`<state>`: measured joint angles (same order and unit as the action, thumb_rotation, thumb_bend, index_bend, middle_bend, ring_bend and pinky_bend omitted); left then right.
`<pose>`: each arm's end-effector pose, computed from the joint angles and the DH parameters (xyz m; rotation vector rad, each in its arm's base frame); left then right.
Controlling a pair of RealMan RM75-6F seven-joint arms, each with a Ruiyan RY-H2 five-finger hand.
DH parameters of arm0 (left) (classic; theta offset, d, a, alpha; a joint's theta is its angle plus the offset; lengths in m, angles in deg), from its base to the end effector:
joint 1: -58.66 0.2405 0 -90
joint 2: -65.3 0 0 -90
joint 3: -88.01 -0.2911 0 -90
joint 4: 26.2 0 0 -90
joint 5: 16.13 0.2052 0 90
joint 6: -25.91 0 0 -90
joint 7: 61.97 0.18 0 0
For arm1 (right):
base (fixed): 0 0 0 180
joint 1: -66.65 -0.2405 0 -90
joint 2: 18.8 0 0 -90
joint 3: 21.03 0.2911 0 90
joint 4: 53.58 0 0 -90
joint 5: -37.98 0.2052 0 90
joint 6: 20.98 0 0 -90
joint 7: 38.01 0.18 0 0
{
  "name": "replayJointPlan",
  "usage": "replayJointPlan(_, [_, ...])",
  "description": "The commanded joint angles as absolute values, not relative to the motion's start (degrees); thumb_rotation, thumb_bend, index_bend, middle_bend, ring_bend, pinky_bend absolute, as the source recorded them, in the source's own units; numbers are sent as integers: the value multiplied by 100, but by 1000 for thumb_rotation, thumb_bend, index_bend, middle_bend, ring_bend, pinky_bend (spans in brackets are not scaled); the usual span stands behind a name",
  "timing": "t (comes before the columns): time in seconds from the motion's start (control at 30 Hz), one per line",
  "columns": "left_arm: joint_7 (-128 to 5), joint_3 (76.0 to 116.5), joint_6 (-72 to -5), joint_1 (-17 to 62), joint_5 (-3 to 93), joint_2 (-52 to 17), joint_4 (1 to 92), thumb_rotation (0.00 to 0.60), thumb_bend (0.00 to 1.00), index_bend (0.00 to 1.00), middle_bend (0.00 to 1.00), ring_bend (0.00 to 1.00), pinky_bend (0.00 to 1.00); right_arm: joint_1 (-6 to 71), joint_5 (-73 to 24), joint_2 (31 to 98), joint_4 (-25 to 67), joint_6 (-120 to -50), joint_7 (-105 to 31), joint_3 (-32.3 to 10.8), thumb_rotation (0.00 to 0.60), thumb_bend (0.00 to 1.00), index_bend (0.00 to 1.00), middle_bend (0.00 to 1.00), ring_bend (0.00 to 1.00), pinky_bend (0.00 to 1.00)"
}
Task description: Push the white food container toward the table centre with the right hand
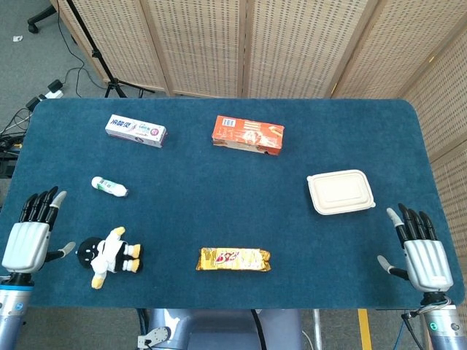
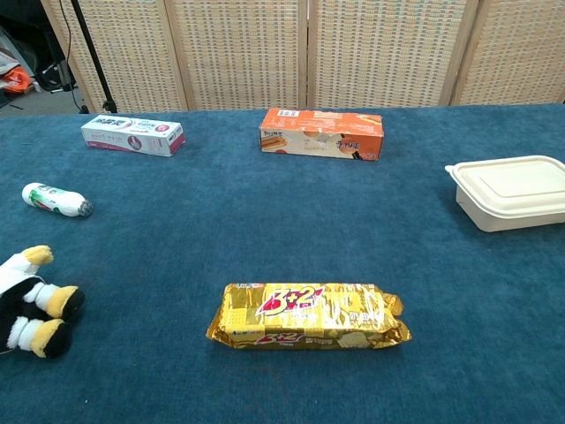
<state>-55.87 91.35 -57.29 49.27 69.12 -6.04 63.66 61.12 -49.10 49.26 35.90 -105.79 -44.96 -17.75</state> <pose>-0.3234 0.2471 0.1342 -1.4453 -0.8623 -0.9270 -0.3390 -0.2251 0.1579 1.4369 -0.8081 0.8501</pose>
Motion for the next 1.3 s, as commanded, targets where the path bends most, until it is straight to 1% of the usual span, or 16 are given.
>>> replayJointPlan(0.03, [-5652,9124,-5674,4913,6894,-584,6395,600,109,0,0,0,28,6112,-4911,4924,3590,-10579,-4492,-1774,600,259,21,0,0,42])
replayJointPlan(0.2, [-5975,9115,-5521,4902,6790,-494,6560,600,110,0,0,0,28,6097,-4904,4927,3587,-10541,-4505,-1777,600,259,21,0,0,42])
replayJointPlan(0.4, [-6933,9039,-5194,4867,6751,-181,6915,600,110,0,0,0,28,6094,-4891,4979,3541,-10628,-4357,-1701,600,253,21,0,0,42])
replayJointPlan(0.5, [-7298,9026,-5164,4846,6846,-70,6916,600,110,0,0,0,28,6060,-4899,5019,3570,-10598,-3880,-1669,600,250,21,0,0,42])
replayJointPlan(0.63, [-7359,9111,-5390,4884,6898,-131,6737,600,109,0,0,0,28,5925,-4848,4984,3611,-10345,-3099,-1617,600,251,21,0,0,42])
replayJointPlan(0.83, [-7359,9169,-5729,4932,7093,-281,6557,600,108,0,0,0,28,5582,-4527,4675,3918,-9681,-2329,-1406,600,252,21,0,0,42])
replayJointPlan(1.1, [-7133,9215,-6188,5011,7359,-464,6334,600,106,0,0,0,28,4989,-3779,3998,4531,-8200,-1272,-1142,600,251,21,0,0,42])
replayJointPlan(1.3, [-7138,9195,-6212,5018,7389,-458,6328,600,104,0,0,0,28,4478,-3172,3668,4501,-7123,-899,-914,600,251,21,0,0,42])
